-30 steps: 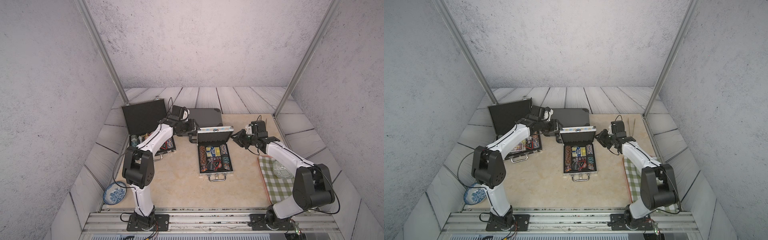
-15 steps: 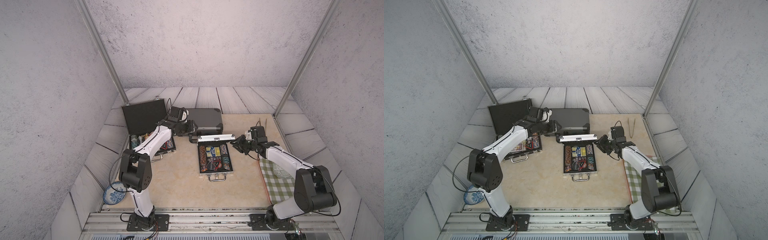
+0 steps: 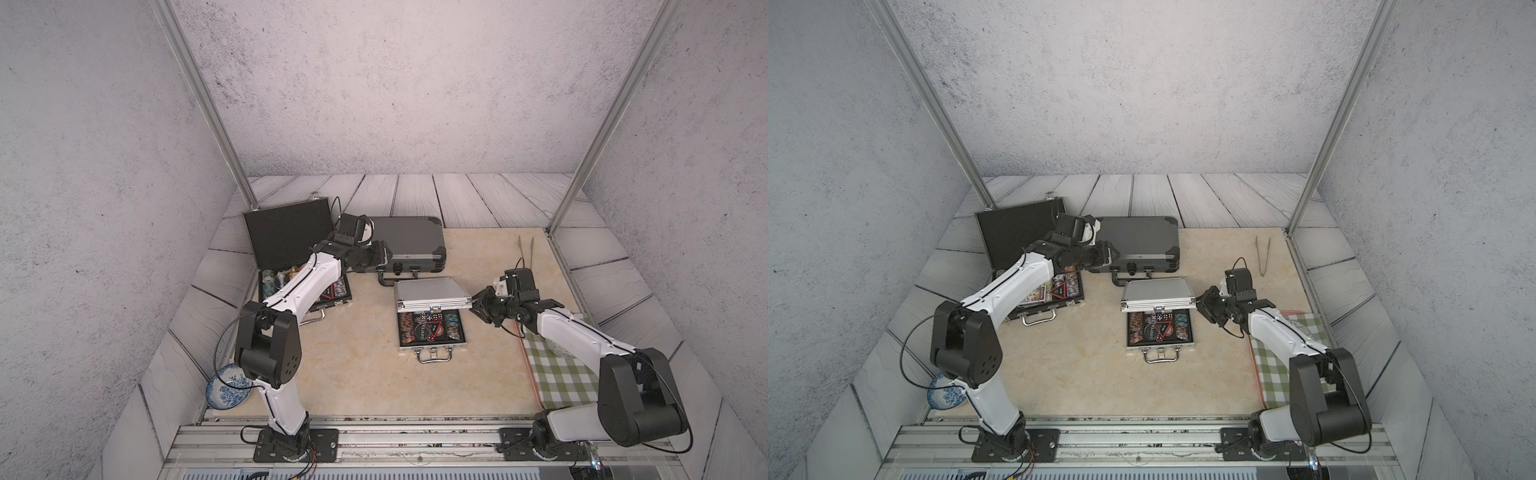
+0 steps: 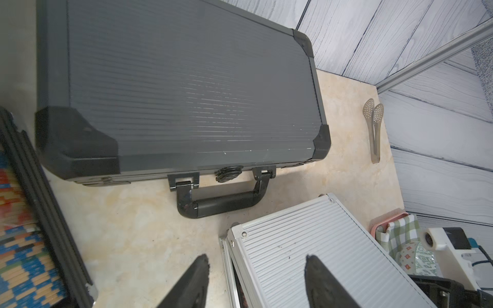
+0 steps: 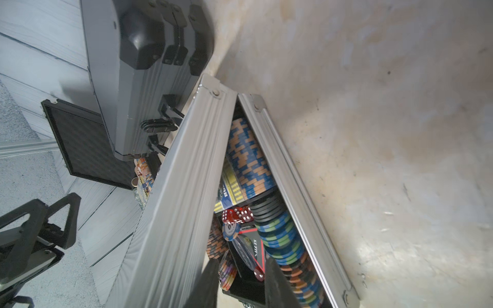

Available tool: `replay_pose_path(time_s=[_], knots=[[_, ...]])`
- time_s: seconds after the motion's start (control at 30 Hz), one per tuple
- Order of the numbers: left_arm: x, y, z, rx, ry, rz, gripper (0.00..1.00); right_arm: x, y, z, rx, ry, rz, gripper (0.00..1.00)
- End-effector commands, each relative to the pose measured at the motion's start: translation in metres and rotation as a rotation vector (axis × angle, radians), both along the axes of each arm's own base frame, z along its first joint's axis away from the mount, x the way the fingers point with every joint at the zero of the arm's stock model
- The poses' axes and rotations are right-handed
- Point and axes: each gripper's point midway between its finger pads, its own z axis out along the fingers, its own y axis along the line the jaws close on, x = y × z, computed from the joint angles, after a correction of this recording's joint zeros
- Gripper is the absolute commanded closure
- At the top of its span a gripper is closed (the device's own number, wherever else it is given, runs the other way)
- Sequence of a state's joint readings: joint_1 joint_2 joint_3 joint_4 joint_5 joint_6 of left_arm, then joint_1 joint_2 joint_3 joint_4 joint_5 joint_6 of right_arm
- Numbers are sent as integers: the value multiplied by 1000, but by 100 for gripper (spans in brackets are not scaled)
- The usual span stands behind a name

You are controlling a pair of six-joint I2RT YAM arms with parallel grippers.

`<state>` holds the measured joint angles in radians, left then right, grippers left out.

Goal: Close the poker set cases
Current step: Close the lid of the poker set case.

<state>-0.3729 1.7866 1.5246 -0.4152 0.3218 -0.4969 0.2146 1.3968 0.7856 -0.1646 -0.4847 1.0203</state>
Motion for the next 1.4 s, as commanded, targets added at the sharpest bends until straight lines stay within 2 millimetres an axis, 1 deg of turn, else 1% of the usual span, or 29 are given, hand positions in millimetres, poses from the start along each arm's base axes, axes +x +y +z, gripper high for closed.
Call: replay_pose_path(time_s=[0.0,0.13,0.23,0.5,0.63,1.13,1.37], knots=[[-6,6,12,12,-28,3,40,-9,3,4,-2,-25,45,67],[-8,6,10,12,-23,2,40,-15,2,-8,-10,-5,60,67],[-11,5,8,14,-18,-2,40,-17,2,-14,-15,3,70,66],[-21,-9,-8,27,11,-29,40,-23,0,-32,-45,42,86,65],[-24,-15,-8,25,12,-39,40,-27,-2,-43,-63,60,93,65],[-28,-20,-11,36,20,-58,40,-36,-9,-66,-116,101,109,65],[-34,-26,-15,51,29,-81,40,-38,-15,-70,-161,109,114,65]])
